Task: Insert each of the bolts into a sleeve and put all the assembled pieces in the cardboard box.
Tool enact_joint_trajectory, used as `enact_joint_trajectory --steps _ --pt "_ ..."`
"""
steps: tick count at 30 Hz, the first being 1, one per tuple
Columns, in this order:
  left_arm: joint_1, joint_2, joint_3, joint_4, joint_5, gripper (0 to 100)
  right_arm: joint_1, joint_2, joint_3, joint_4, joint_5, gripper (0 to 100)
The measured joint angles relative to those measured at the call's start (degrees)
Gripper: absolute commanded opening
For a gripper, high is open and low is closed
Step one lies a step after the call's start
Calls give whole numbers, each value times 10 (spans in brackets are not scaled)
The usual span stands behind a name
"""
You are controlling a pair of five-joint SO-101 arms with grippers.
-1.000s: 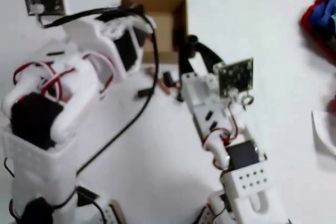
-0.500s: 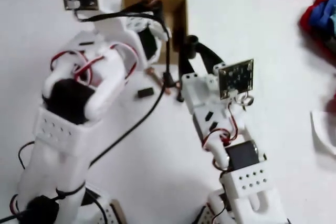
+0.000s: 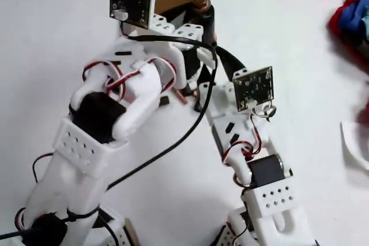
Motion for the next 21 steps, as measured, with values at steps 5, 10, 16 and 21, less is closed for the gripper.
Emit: enact_joint_trajectory --steps 5,10,16,21 --pt "0 0 4 0 -1 26 -2 0 0 0 0 21" --pt "0 0 47 0 -2 26 -2 0 2 0 1 21" --pt "0 0 59 0 -2 26 -2 1 4 0 2 21" --pt "7 -1 62 -1 -4 26 -2 1 4 0 2 21"
